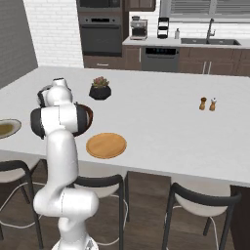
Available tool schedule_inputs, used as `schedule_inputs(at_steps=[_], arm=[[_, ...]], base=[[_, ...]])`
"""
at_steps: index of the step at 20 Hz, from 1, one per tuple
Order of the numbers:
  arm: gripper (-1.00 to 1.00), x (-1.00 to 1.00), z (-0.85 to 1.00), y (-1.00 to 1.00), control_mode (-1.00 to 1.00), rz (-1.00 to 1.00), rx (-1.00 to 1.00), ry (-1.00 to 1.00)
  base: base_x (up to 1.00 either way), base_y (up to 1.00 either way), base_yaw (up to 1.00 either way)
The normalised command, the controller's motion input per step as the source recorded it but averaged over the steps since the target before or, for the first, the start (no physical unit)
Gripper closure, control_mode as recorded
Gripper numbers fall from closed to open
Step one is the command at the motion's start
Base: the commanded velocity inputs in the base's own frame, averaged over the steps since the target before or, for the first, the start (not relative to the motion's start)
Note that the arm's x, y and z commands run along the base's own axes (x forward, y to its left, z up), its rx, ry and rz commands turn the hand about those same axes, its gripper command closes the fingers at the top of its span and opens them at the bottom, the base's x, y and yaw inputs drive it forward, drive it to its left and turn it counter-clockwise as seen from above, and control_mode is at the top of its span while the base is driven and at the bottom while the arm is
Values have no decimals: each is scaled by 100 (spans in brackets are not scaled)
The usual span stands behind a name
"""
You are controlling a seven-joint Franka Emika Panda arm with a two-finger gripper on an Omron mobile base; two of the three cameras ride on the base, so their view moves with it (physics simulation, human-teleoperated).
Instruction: Place one bun and one sausage from the bowl on each plate.
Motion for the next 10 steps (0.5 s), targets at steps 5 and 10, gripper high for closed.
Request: schedule_inputs(at_steps=[5,10], arm=[[-100,17,0,0,-100,-3,0,-3],[-100,41,-1,4,-100,-6,0,-10]], base=[[0,0,0],[0,0,0]])
